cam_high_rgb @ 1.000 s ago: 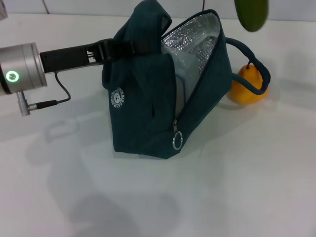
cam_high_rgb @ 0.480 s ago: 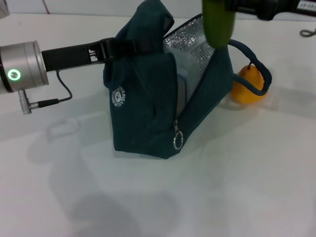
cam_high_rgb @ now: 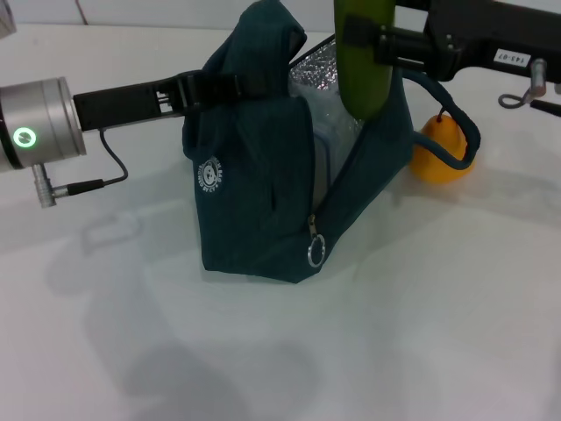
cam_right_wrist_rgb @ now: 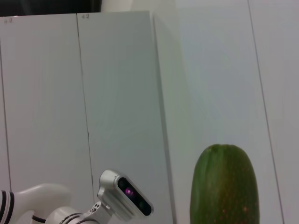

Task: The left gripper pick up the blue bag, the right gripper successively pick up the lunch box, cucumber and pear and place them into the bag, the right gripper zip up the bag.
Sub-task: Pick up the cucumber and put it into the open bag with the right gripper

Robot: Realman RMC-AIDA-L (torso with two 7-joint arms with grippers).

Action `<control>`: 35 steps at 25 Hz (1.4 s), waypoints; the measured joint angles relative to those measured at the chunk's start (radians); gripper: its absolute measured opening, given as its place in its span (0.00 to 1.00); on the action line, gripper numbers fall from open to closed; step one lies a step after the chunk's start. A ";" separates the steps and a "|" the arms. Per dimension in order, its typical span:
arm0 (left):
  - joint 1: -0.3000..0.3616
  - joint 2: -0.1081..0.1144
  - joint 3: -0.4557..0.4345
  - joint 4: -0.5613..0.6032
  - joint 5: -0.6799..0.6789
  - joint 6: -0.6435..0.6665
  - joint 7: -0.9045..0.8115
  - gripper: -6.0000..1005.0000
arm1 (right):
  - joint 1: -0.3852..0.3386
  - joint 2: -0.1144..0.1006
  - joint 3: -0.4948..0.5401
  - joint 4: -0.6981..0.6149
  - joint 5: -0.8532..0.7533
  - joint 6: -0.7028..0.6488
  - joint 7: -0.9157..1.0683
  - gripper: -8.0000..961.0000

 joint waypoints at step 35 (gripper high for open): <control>0.017 0.001 -0.001 0.000 0.000 0.011 0.002 0.05 | 0.051 0.005 -0.168 0.278 0.199 0.052 -0.193 0.61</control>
